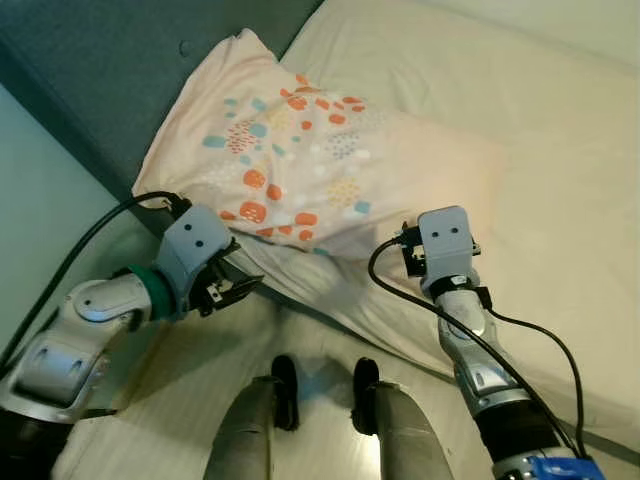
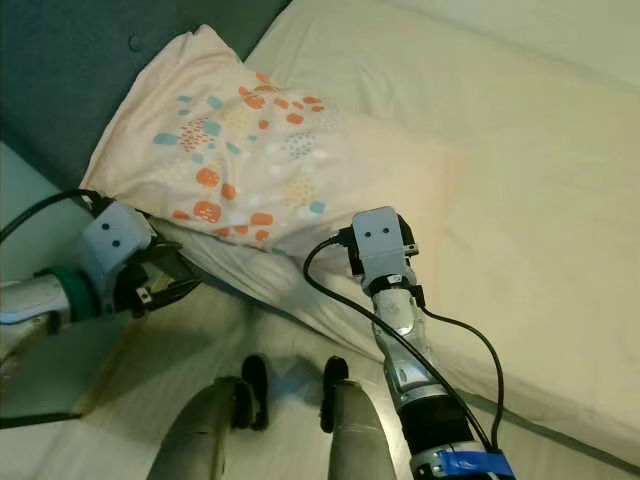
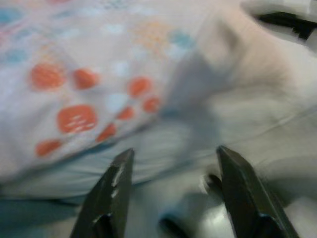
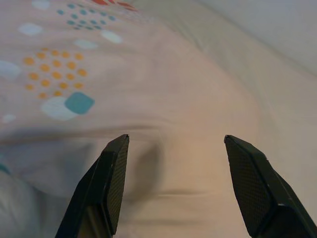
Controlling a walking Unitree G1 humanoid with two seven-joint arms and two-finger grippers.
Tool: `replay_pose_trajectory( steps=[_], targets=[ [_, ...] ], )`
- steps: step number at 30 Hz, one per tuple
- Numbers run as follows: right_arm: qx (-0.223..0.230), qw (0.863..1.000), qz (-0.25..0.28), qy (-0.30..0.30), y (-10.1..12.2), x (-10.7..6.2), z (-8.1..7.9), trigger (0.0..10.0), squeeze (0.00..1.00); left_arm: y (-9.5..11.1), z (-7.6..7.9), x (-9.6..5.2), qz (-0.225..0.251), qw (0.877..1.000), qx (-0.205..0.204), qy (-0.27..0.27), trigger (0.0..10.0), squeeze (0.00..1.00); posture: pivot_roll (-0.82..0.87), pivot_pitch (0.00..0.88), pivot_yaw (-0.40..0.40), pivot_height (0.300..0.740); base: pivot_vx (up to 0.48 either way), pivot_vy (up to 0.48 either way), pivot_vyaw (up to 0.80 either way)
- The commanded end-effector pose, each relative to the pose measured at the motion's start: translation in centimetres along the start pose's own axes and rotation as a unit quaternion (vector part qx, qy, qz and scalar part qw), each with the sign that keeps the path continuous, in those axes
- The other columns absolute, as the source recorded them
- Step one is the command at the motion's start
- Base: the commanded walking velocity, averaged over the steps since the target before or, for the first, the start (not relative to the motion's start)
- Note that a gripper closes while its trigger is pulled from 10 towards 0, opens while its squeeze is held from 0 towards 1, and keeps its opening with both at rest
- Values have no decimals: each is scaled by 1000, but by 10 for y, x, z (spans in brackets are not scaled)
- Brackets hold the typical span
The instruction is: Clean up the room
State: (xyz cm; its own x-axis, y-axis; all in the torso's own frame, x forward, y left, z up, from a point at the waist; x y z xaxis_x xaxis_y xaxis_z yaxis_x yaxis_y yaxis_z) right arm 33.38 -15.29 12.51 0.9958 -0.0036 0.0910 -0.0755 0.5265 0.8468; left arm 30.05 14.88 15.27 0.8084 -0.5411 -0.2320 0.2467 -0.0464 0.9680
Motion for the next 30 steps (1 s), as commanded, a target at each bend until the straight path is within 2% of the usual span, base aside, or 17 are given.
replay_pose_trajectory(
  steps=[1,4,5,7,9,10,13,14,16,17,18,19,22,23,29,30],
  targets=[
    [0,1000,-2,19,-5,-4,-8,10000,0,-37,-2,11,-57,995,-64,55,10000,0,-51,265,62,740,0,0,0],
    [0,1000,-2,19,-5,-4,-8,10000,0,-37,-2,11,-57,995,-64,55,10000,0,-51,265,62,740,0,0,0],
    [0,1000,1,23,-3,-4,-8,10000,0,-45,1,19,-65,991,-88,72,10000,0,-51,265,62,740,0,0,0],
    [72,997,-2,28,-2,-7,-12,10000,0,-45,5,39,-49,990,-94,97,10000,0,-85,246,48,740,0,0,0],
    [72,997,-2,28,-2,-7,-12,10000,0,-45,5,39,-49,990,-94,97,10000,0,-85,246,48,740,0,0,0],
    [102,994,-3,28,-1,-9,-13,10000,0,-40,5,45,-29,989,-86,114,10000,0,-85,245,48,740,0,0,0],
    [102,994,-3,28,-1,-9,-13,10000,0,-40,5,45,-29,989,-86,114,10000,0,-85,245,48,740,0,0,0],
    [126,992,-1,26,0,-11,-13,10000,0,-28,2,47,2,988,-78,132,10000,0,-86,247,52,740,0,0,0],
    [126,992,-1,26,0,-11,-13,10000,0,-28,2,47,2,988,-78,132,10000,0,-86,247,52,740,0,0,0],
    [138,990,2,23,1,-12,-14,10000,0,-18,-1,47,26,987,-71,143,10000,0,-85,247,53,740,0,0,0],
    [138,990,2,23,1,-12,-14,10000,0,-18,-1,47,26,987,-71,143,10000,0,-85,247,53,740,0,0,0],
    [157,987,6,20,5,-12,-16,10000,0,6,-7,46,73,982,-50,166,10000,0,-80,249,59,740,0,0,0],
    [157,987,6,20,5,-12,-16,10000,0,6,-7,46,73,982,-50,166,10000,0,-80,249,59,740,0,0,0],
    [162,986,7,20,6,-12,-17,10000,0,19,-9,47,96,977,-40,184,10000,0,-77,250,61,740,0,0,0],
    [164,986,6,21,6,-11,-18,10000,0,27,-8,48,115,974,-46,188,10000,0,-77,251,61,740,0,0,0],
    [166,986,5,22,5,-11,-18,10000,0,33,-6,48,130,973,-50,183,10000,0,-75,251,62,740,0,0,0]
  ],
)
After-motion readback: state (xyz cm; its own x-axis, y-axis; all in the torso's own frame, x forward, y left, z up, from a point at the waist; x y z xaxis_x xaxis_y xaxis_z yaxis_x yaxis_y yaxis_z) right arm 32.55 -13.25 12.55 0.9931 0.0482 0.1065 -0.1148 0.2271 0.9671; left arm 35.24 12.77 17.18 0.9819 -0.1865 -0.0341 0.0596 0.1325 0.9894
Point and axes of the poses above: a point about 5 cm out from each wrist's last joint towards the gripper, its own x axis pointing out of the wrist towards the gripper, its own y axis along the axis of the wrist's last joint, z = x × y, the point moved 1 cm from there along x, pointing out of the wrist towards the gripper, and after that the axes turned 13 degrees about -x, right-handed, at the moved point
